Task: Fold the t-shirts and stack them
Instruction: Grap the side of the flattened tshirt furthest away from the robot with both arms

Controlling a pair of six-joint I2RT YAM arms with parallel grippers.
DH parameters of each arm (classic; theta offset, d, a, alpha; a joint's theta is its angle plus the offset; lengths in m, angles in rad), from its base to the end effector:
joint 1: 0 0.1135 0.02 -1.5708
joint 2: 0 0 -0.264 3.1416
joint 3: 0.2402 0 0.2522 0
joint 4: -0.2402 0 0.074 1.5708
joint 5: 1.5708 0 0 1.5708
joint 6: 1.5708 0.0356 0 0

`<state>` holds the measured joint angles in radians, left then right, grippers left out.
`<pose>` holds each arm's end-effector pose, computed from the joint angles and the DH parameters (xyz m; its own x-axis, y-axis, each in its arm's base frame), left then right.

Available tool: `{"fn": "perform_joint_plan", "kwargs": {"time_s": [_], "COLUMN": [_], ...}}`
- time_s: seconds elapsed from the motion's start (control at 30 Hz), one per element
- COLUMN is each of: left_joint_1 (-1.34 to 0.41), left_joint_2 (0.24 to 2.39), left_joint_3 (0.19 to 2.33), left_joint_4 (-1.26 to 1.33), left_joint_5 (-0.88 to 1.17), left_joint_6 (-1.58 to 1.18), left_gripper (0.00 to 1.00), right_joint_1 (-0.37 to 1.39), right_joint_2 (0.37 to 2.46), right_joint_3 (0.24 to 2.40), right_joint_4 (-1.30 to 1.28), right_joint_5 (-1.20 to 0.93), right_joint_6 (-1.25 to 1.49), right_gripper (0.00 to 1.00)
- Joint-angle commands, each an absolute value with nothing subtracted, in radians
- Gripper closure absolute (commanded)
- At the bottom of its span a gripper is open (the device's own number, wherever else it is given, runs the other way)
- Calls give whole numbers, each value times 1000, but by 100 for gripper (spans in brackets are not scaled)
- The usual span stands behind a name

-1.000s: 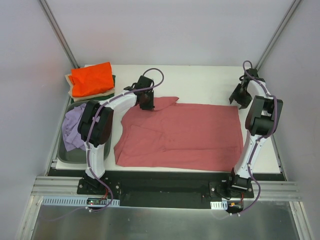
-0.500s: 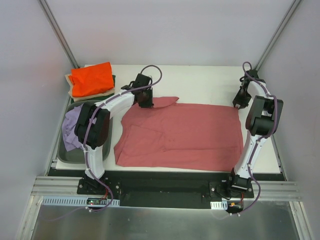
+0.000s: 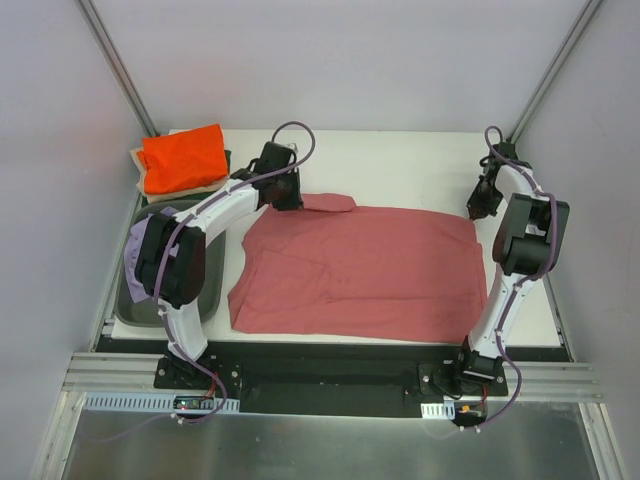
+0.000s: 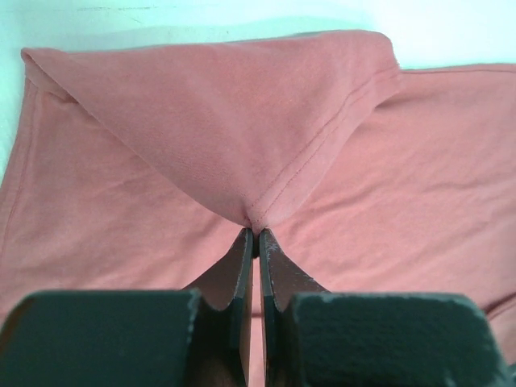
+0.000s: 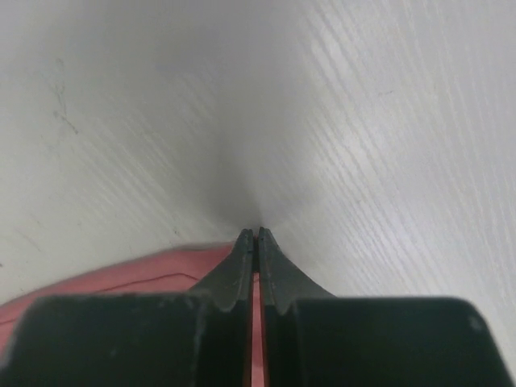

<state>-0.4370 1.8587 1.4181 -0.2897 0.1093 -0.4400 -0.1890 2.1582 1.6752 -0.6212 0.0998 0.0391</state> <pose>0.3822 -0.1828 0.2435 -0.7574 -0.1135 -0.6430 0.1898 0.9040 -0.3832 0.4515 -0.0900 0.1749 -0.8675 0.2055 -0.4530 0.2651 0.9616 -0.0713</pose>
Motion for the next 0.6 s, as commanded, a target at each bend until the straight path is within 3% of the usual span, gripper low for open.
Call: {"fn": "perform_joint_plan", "kwargs": {"time_s": [0.0,0.57], "left_joint_1": [-430,-431], "left_joint_2": [1755,1458], "left_joint_3": [1381,1125], "left_joint_4": [-276,-258], "left_joint_5": [135,120], "left_joint_6": [-460,-526], "left_gripper": [100,100], "right_joint_1": [-170,-118], "right_joint_2": [2051,1767], "right_joint_3": [1648,1414], "right_joint_4": [-620,-586], "right_joint_5": [78,210], "right_joint_6": [28,-21], "right_gripper": [99,100]}}
